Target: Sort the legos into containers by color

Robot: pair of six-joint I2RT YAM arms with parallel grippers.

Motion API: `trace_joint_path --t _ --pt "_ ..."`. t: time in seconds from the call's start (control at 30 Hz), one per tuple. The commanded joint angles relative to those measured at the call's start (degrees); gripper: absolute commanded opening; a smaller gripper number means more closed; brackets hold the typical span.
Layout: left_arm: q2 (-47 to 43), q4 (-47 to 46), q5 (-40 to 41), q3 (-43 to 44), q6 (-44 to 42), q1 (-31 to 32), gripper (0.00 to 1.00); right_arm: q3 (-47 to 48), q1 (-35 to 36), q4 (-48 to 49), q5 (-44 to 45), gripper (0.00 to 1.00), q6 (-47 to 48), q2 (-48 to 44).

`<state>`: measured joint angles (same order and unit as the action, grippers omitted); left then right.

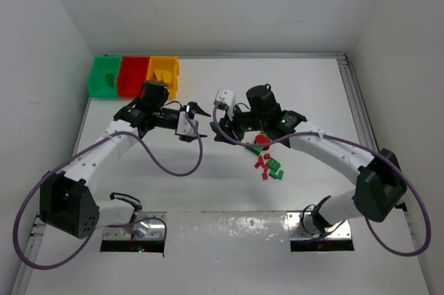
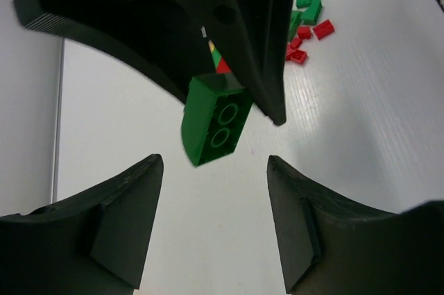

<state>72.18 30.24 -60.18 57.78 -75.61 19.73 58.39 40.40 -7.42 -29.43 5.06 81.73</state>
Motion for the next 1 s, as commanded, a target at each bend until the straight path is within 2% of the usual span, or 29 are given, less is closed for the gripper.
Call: trace_joint_path --t 0.0,0.07,0.13,0.23,0.43,0.67,0.77,0.97 --pt "1.3 -1.2 -6.3 0.3 0.1 1.1 0.60 5.1 -0.3 -0.7 -3.4 0.00 4.0 2.5" --pt "1.2 -12.4 -5.8 -0.9 11.6 1.3 0.60 6.8 -0.3 -0.9 -4.8 0.00 3.1 3.5" --pt "1.4 -18.4 -5.7 -1.2 18.5 1.2 0.60 7.0 -0.3 -1.0 -5.1 0.00 3.1 4.2" --pt "2.7 -13.8 -7.6 0.4 15.6 1.4 0.58 6.9 -0.3 -0.6 -5.0 0.00 3.5 4.0" --pt "4.7 -4.8 -4.4 2.9 6.9 1.5 0.47 8.5 -0.3 -4.3 -5.3 0.00 5.8 3.6" --pt "10.4 10.5 -5.2 10.8 -2.4 1.5 0.48 9.0 -0.3 -6.8 -6.1 0.00 8.5 2.6" --pt "11.0 10.6 -6.9 11.8 -2.3 1.5 0.48 9.6 -0.2 -8.3 -6.4 0.00 9.5 3.3" --pt "11.5 11.9 -7.5 12.6 -1.8 3.3 0.40 10.1 -0.3 -7.3 -6.4 0.00 9.2 4.1"
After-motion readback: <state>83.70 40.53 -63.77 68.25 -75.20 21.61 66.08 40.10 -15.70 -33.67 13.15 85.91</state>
